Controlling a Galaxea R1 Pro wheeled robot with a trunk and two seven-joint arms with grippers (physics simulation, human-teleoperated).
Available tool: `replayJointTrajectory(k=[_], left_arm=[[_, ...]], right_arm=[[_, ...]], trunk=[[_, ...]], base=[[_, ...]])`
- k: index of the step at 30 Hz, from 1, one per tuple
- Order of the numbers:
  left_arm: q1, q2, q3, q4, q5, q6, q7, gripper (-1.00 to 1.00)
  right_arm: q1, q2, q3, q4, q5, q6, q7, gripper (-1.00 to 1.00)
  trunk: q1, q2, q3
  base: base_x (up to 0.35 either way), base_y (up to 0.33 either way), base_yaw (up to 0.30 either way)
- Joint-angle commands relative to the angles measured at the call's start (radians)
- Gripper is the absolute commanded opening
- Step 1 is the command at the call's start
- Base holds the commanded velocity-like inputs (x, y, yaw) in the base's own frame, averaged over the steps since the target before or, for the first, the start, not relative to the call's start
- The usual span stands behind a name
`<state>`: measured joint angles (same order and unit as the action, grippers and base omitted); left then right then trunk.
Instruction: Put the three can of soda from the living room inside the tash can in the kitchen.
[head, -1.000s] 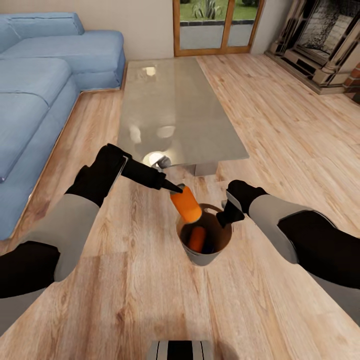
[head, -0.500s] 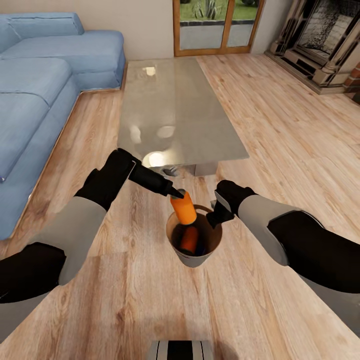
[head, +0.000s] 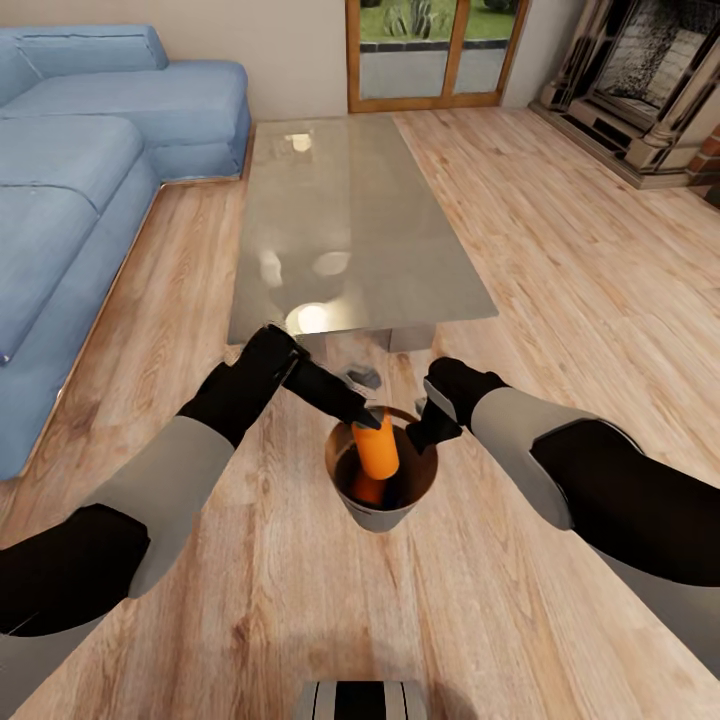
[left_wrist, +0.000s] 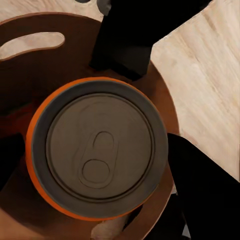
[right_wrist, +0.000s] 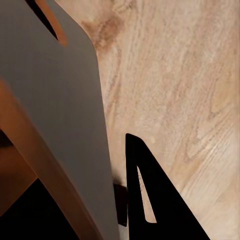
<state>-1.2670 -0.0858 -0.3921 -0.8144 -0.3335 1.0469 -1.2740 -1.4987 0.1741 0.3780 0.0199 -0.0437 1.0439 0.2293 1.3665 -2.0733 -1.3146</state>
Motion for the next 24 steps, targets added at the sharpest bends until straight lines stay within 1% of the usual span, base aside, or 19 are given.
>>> replayJointTrajectory(k=[1, 3, 5, 11, 15, 24], left_arm=[[0.012, -0.001, -0.001, 0.0, 0.001, 0.0, 0.006, -1.0], [0.032, -0.002, -0.004, 0.001, 0.001, 0.0, 0.029, -1.0], [0.05, -0.002, -0.02, 0.001, 0.001, 0.0, 0.048, -1.0], [0.108, -0.003, -0.033, 0.001, 0.001, -0.054, 0.068, -1.0], [0.121, -0.003, -0.034, 0.004, 0.001, -0.083, 0.081, -1.0], [0.126, -0.003, -0.034, 0.035, 0.002, -0.108, 0.089, -1.0]], right_arm=[[-0.001, 0.0, -0.032, 0.001, -0.056, 0.003, 0.003, -1.0], [-0.004, 0.0, -0.031, 0.002, -0.08, 0.003, 0.003, -1.0], [-0.017, 0.0, -0.031, 0.009, -0.091, 0.003, 0.002, -1.0], [-0.026, 0.0, -0.034, 0.008, -0.103, 0.003, 0.002, -1.0], [-0.027, 0.0, -0.037, 0.008, -0.105, 0.003, 0.002, -1.0], [-0.027, 0.0, -0.039, 0.008, -0.105, 0.003, 0.002, -1.0]], trunk=[[0.0, 0.0, 0.0], [0.0, 0.0, 0.0], [0.0, 0.0, 0.0], [0.0, 0.0, 0.0], [0.0, 0.0, 0.0], [0.0, 0.0, 0.0]], base=[[0.0, 0.0, 0.0], [0.0, 0.0, 0.0], [0.0, 0.0, 0.0], [0.0, 0.0, 0.0], [0.0, 0.0, 0.0], [0.0, 0.0, 0.0]])
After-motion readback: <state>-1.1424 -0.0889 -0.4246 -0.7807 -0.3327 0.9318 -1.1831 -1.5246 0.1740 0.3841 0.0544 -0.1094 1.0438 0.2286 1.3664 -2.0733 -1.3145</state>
